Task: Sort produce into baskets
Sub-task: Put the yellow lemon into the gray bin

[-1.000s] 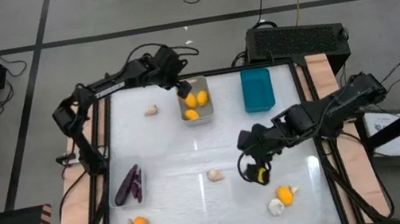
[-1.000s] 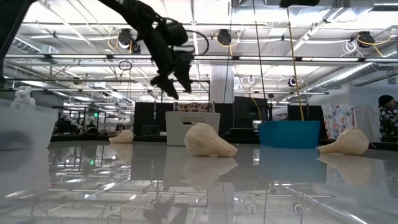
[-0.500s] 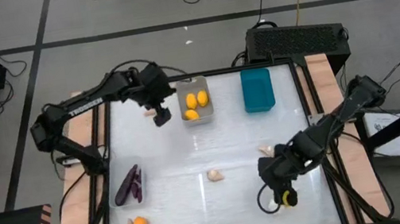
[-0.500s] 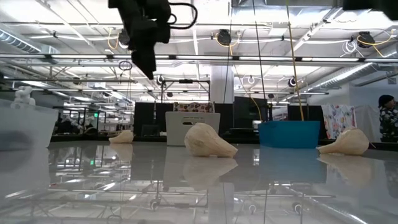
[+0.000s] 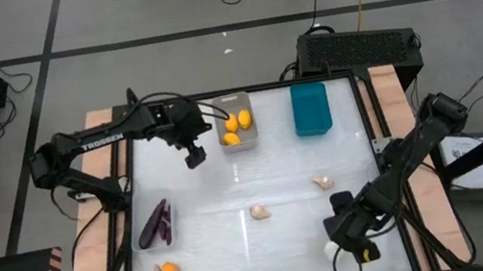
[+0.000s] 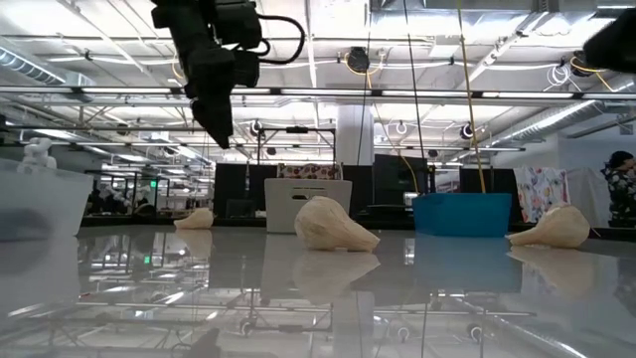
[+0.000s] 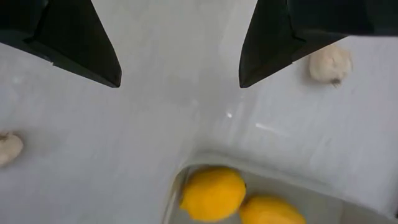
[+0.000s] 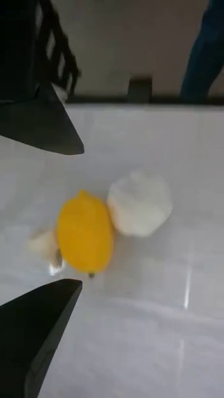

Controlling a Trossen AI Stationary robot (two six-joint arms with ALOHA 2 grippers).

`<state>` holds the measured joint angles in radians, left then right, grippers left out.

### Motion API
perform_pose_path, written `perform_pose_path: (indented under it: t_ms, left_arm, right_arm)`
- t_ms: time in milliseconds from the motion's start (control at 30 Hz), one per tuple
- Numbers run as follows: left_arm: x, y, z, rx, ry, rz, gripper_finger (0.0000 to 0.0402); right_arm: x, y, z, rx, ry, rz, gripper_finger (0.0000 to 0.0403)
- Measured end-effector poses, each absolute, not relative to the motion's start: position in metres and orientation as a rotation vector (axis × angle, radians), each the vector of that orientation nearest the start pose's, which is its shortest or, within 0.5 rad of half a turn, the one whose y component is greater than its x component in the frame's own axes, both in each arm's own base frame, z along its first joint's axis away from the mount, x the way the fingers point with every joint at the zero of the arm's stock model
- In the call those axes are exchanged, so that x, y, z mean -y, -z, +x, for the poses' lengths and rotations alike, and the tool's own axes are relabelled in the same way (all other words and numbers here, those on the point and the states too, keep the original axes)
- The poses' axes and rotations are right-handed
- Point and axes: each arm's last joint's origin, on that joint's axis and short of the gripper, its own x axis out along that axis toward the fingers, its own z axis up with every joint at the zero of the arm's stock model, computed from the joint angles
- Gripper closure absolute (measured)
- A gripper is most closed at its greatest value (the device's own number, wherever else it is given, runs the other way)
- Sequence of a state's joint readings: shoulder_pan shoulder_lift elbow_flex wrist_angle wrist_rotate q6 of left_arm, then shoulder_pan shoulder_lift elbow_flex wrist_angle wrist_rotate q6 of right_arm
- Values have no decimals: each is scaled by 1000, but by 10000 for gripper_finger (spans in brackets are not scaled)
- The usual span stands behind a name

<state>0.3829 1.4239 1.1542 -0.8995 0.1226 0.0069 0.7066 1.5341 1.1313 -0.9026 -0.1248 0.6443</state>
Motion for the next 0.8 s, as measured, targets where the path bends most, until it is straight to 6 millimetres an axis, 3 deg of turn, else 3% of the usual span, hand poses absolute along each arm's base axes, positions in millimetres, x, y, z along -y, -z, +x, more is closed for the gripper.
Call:
perform_pose_path:
  t_ms: [233, 433, 567, 800]
  left_arm:
    - [-95, -269, 255, -1126, -217, -280, 71]
    - [-96, -270, 257, -1103, -222, -280, 71]
    - [-97, -271, 259, -1073, -223, -272, 71]
    - [-98, -273, 263, -1033, -224, -262, 71]
  right_arm:
    - [-179, -207, 204, -1505, -136, 176, 67]
    - [-176, -205, 207, -1514, 78, 422, 67]
    - [-182, -207, 211, -1478, 123, 574, 67]
    - [-193, -195, 209, -1503, 186, 601, 67]
